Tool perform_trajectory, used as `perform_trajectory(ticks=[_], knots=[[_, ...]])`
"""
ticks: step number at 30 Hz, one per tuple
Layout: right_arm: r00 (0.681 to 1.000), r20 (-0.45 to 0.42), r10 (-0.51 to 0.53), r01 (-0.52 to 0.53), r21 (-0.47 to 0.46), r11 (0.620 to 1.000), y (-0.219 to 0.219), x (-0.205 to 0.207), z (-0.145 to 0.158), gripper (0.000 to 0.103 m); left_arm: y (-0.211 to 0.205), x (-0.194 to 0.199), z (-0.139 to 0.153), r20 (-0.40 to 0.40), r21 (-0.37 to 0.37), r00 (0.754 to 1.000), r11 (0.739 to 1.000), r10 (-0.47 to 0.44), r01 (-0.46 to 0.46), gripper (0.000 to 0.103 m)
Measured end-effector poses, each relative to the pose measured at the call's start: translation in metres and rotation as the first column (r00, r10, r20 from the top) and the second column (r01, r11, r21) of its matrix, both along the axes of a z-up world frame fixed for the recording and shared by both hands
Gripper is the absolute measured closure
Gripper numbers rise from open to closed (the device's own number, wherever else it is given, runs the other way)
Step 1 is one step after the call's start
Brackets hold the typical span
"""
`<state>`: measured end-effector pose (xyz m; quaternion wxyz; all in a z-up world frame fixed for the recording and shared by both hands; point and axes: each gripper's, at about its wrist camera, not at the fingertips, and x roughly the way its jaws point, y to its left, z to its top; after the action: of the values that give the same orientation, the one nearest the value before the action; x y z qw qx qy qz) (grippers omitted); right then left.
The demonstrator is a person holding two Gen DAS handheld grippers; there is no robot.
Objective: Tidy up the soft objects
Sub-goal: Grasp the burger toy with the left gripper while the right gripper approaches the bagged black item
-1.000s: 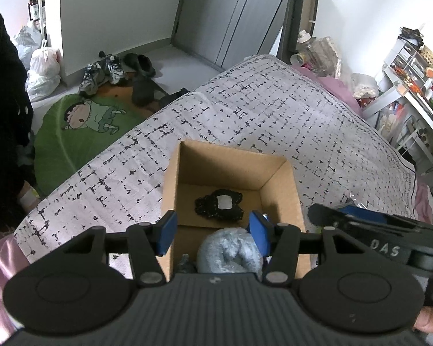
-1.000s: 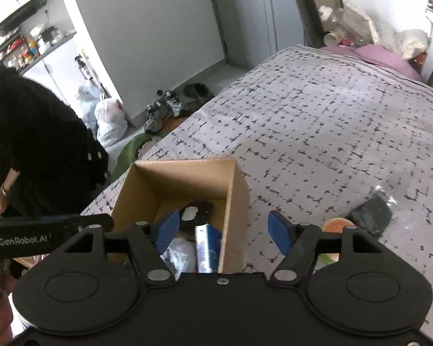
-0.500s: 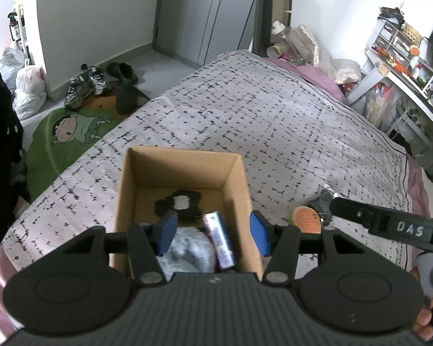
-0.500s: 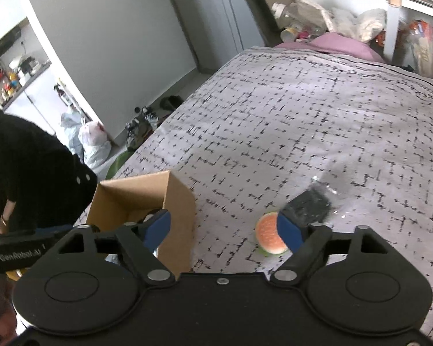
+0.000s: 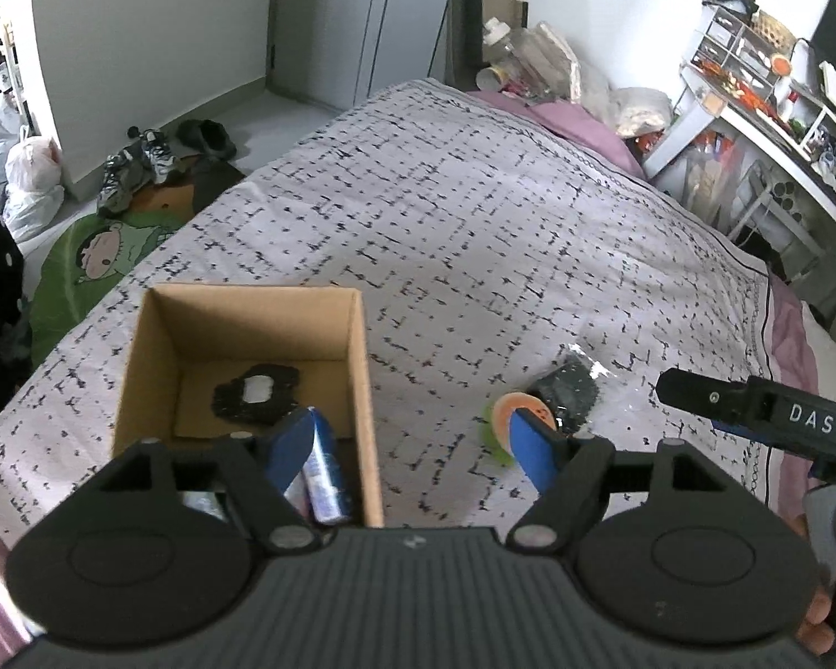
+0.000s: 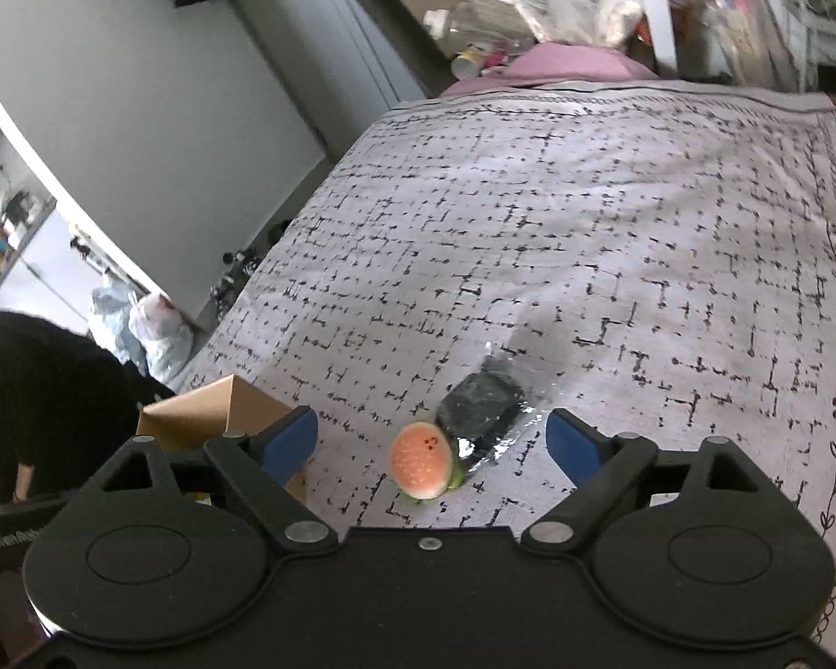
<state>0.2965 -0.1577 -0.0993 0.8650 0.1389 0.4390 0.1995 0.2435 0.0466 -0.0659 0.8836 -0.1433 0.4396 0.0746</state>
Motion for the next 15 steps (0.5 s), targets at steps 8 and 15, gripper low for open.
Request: perform_trajectory(ticks=[8, 15], knots=[[0.997, -0.05, -0.055, 0.059, 0.071, 0.996, -0.023, 0.013, -0.011, 0.014, -0.027, 0.013, -0.009, -0.008, -0.014, 1.0, 1.0, -0.012, 0.012, 0.027], [0.991, -0.104, -0.08, 0.091, 0.103, 0.991, -0.033, 0.023, -0.027, 0.014, -0.046, 0.029, -0.025, -0.032, -0.03, 0.999, 0.999, -0.02, 0.019, 0.027]])
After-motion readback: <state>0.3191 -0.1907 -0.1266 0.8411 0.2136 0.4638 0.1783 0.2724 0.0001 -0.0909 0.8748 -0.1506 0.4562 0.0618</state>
